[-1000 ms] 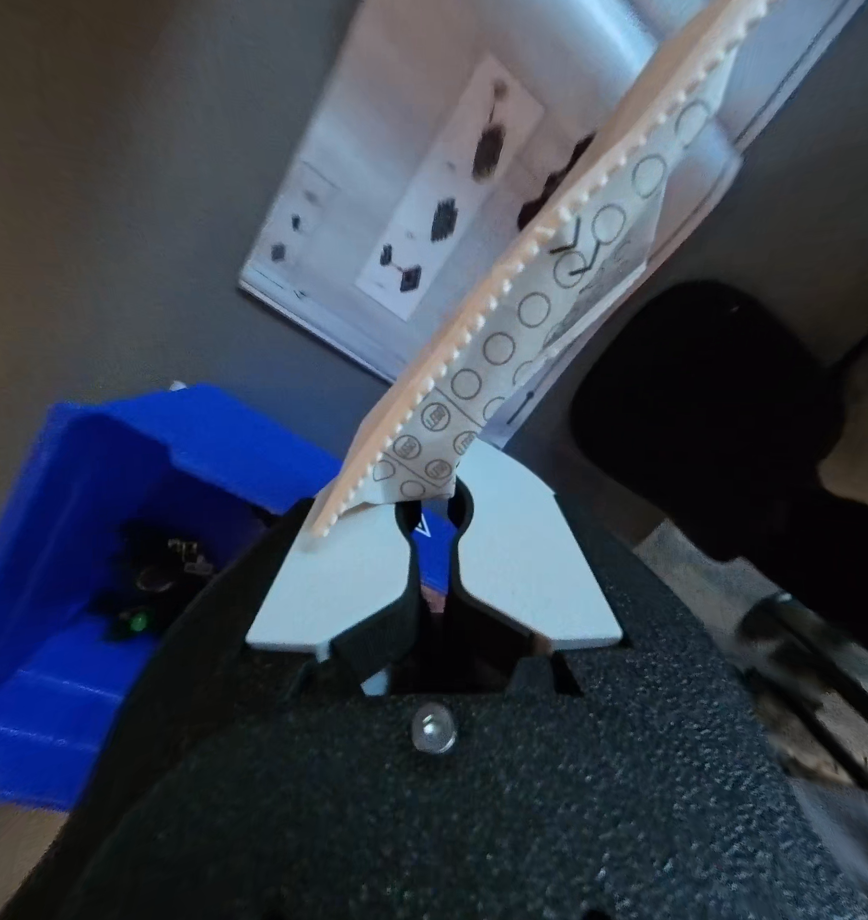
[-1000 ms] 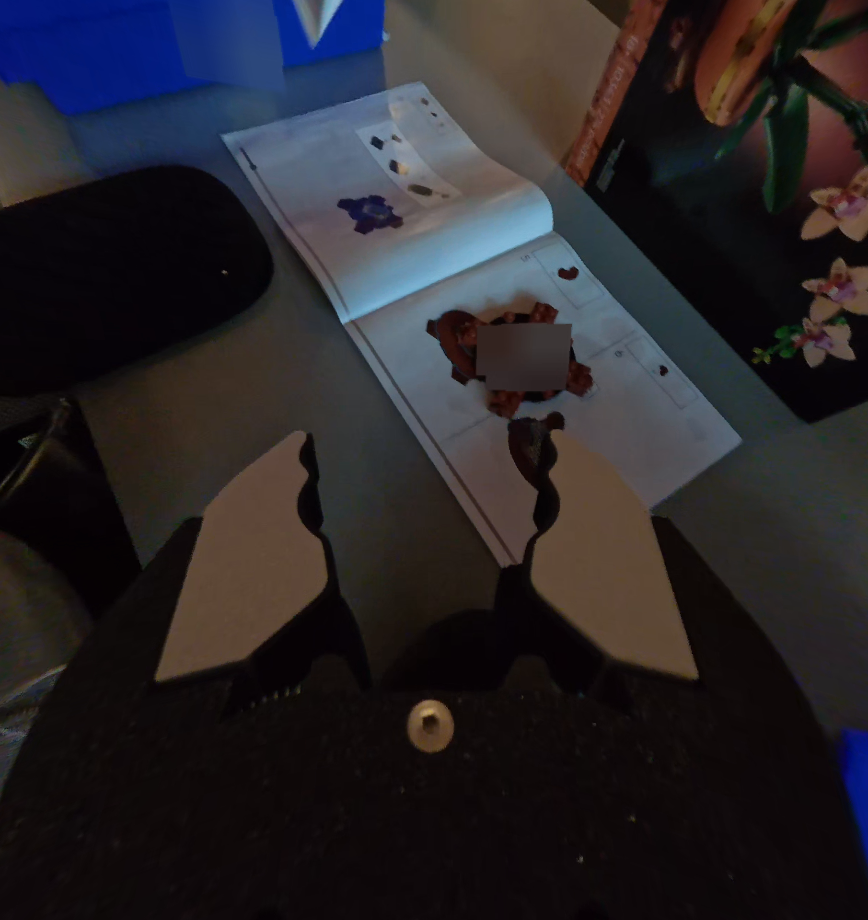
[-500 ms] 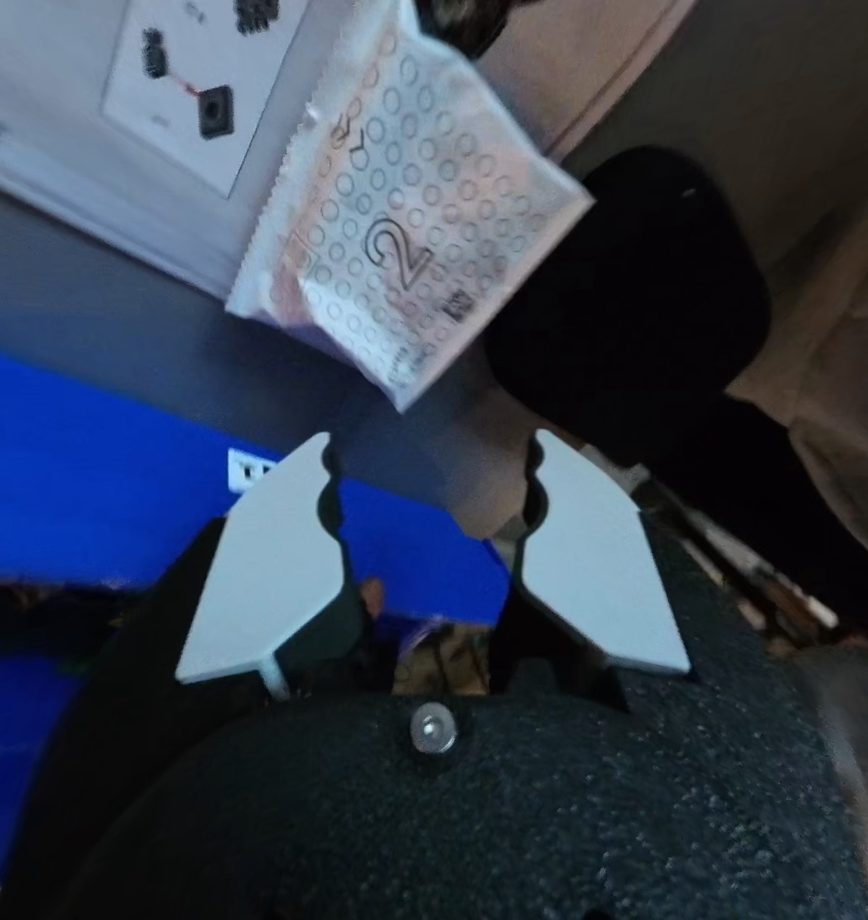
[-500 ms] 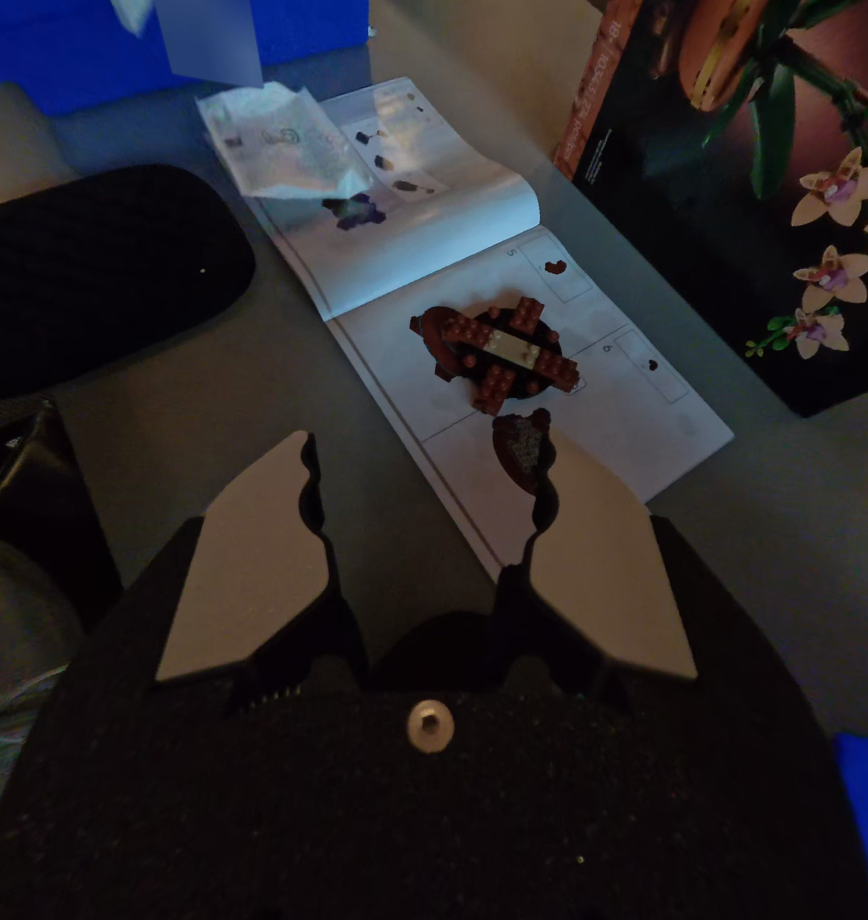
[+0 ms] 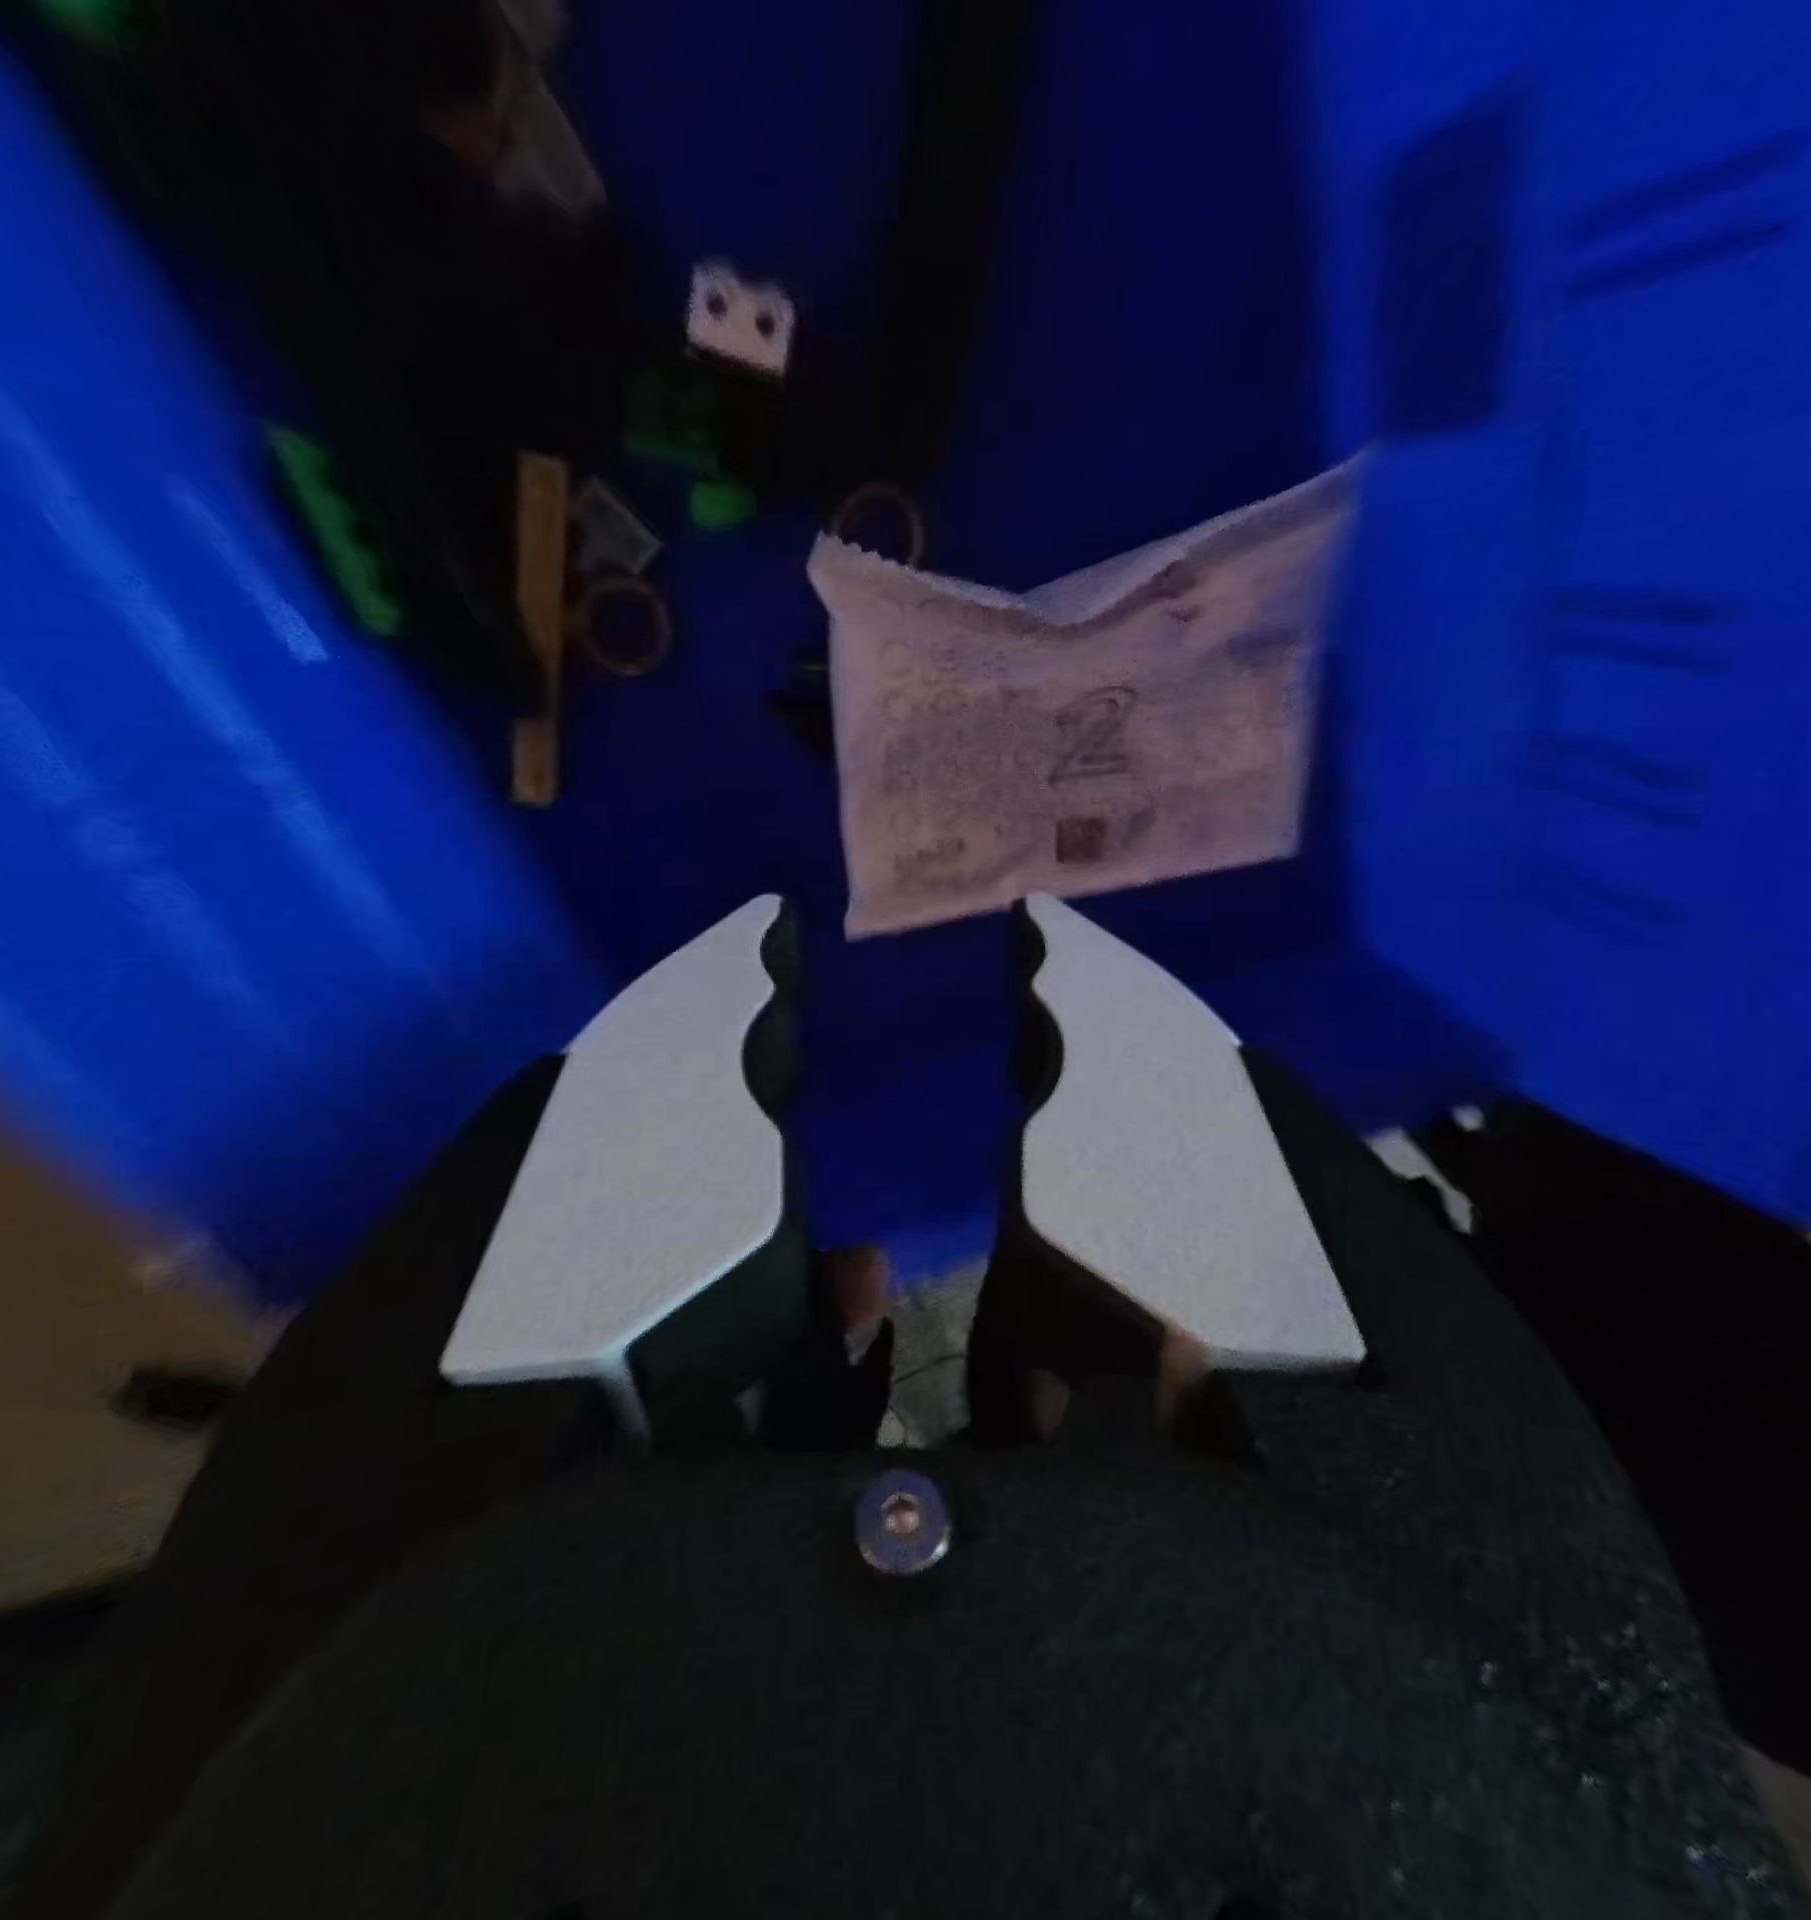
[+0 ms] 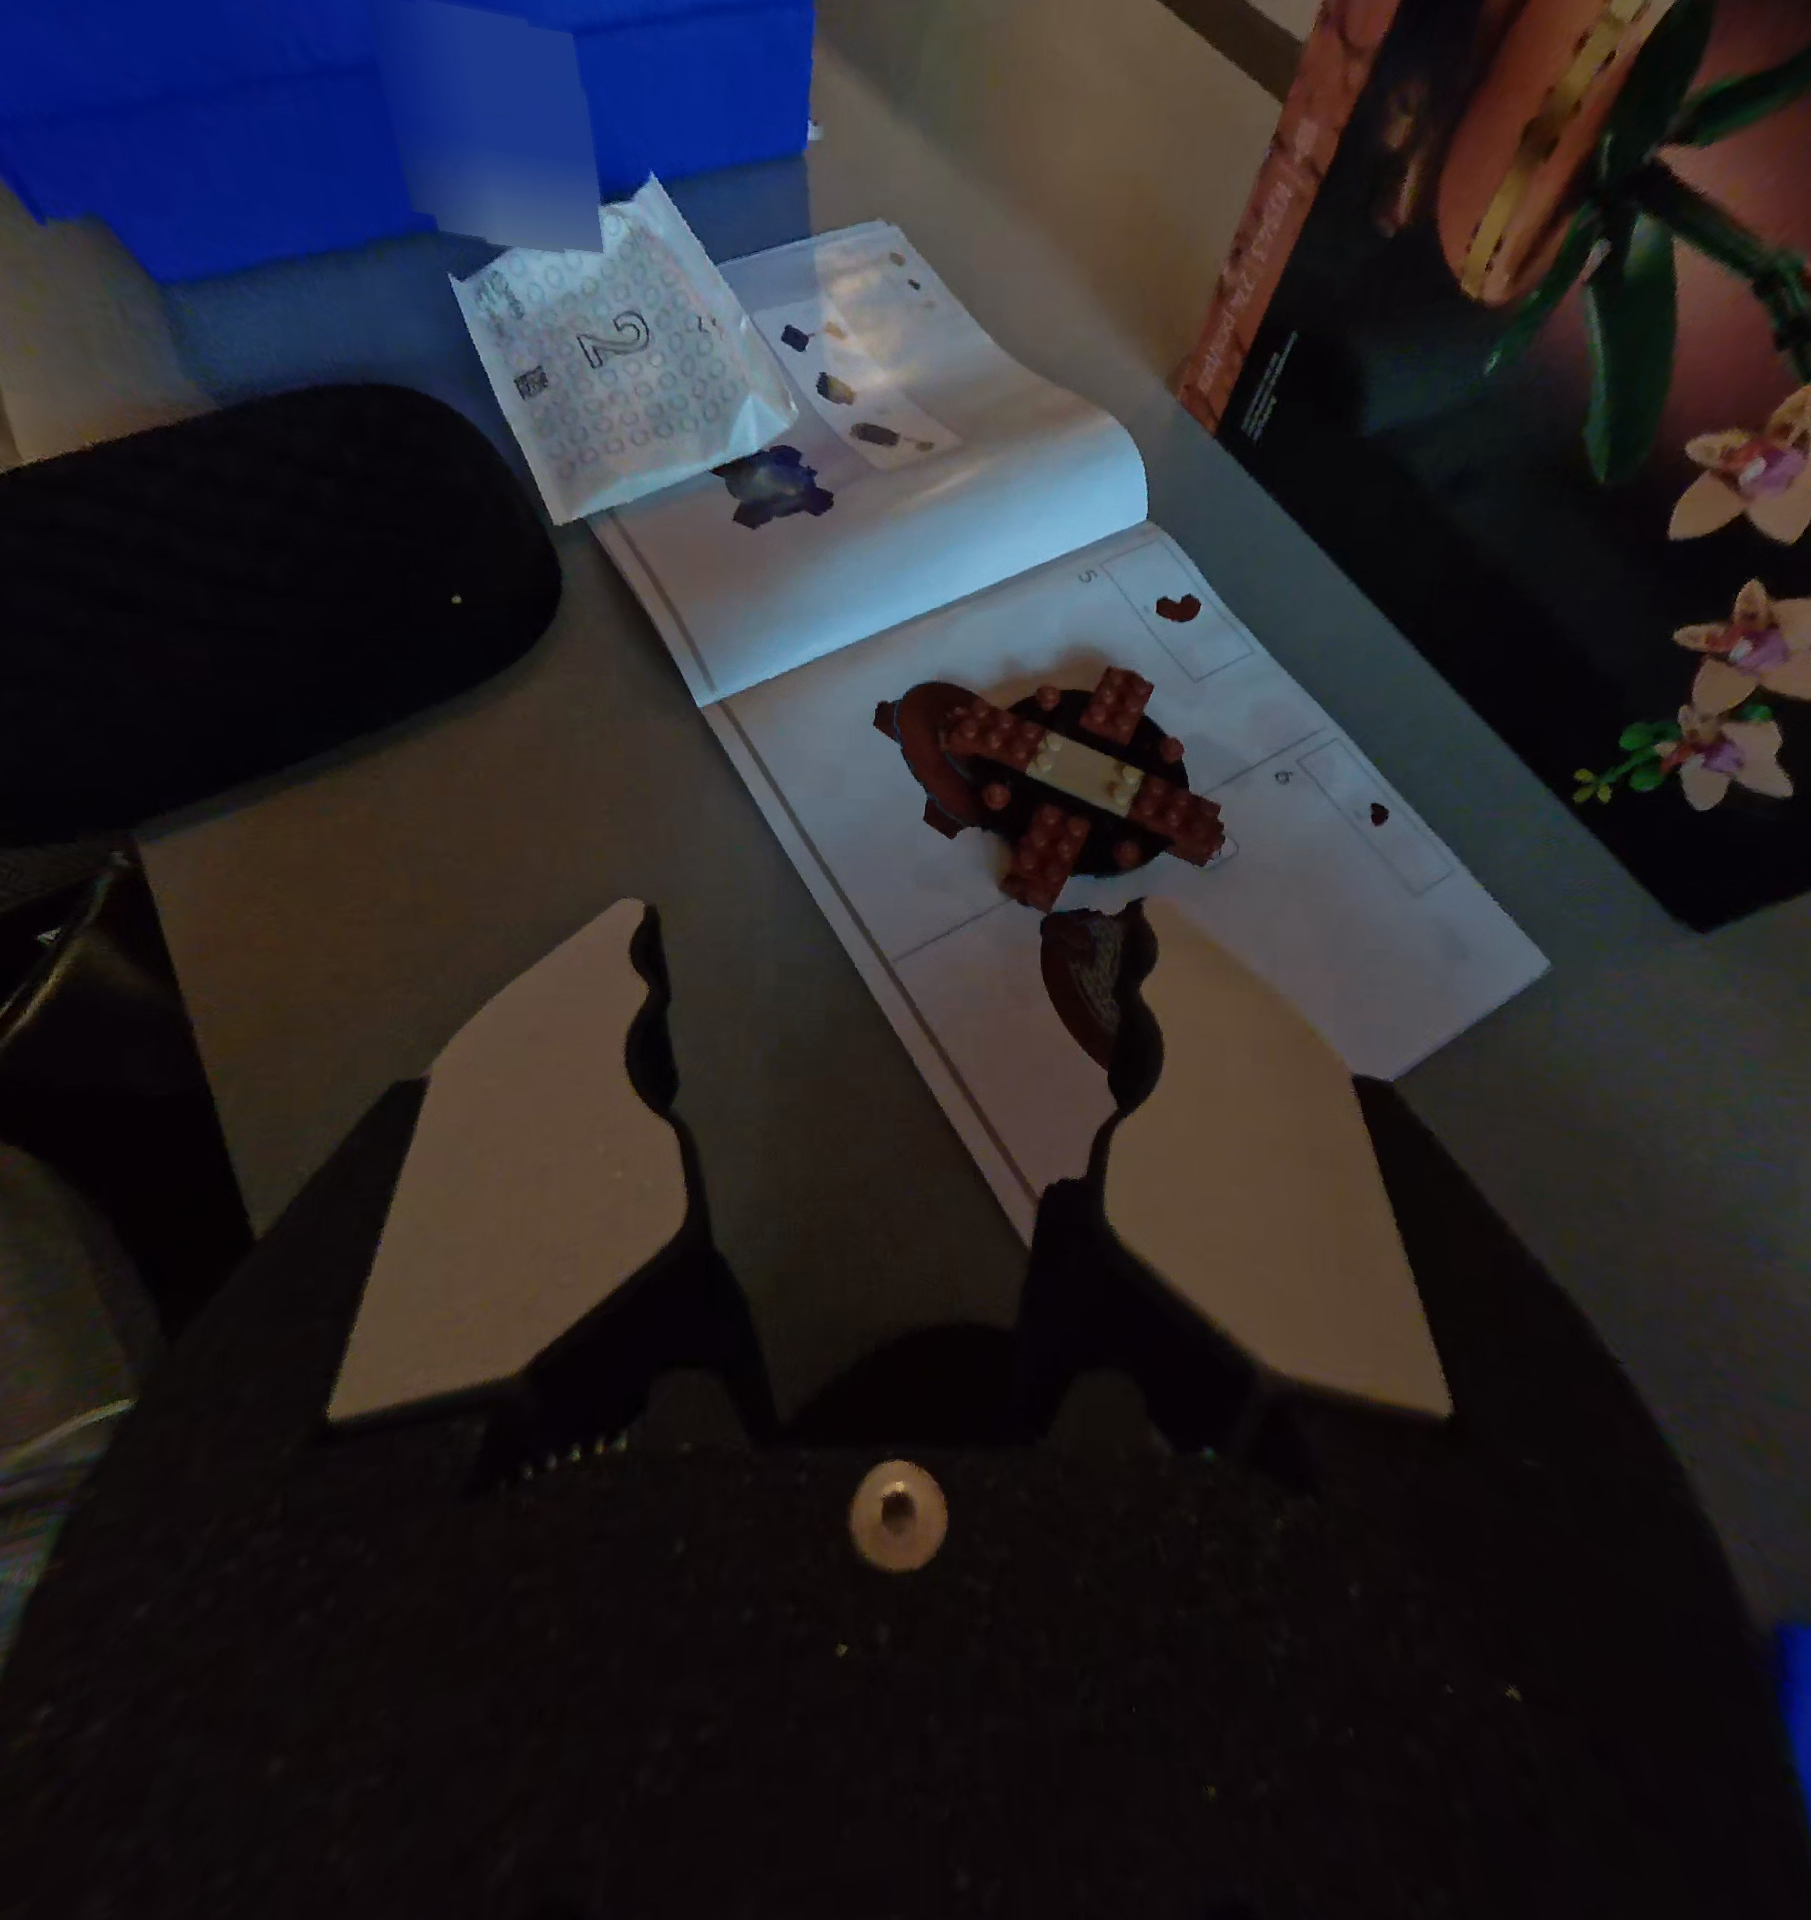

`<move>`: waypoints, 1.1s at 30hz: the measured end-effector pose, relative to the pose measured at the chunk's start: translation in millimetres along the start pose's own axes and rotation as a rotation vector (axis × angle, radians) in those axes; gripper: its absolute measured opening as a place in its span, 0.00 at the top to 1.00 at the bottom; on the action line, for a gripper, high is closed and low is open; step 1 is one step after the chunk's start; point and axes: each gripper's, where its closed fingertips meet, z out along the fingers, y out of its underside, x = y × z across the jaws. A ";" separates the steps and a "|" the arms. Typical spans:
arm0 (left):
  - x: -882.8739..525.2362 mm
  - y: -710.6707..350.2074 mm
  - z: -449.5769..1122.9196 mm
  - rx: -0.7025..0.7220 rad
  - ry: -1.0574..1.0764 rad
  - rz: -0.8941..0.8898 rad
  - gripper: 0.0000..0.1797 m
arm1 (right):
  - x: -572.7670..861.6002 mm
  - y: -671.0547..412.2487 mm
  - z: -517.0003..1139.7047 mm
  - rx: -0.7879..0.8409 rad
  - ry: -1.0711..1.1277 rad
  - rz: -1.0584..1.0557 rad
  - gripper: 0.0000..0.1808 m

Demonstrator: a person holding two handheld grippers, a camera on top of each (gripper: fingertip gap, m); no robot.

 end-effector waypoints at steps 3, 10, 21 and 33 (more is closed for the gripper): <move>2.7 -0.7 28.5 0.022 0.073 -0.006 0.77 | -0.6 -0.6 -3.2 0.005 0.007 0.003 0.55; -3.6 -9.4 3.8 0.147 0.042 0.040 0.97 | 6.8 6.1 -9.8 0.000 0.047 0.035 0.56; 115.2 -132.4 -93.4 0.381 0.084 0.355 0.98 | -5.1 -9.1 3.9 0.011 -0.004 -0.010 0.56; 181.6 -187.2 -8.3 0.351 0.121 0.448 0.67 | -16.7 -31.9 -3.3 0.044 -0.033 0.010 0.57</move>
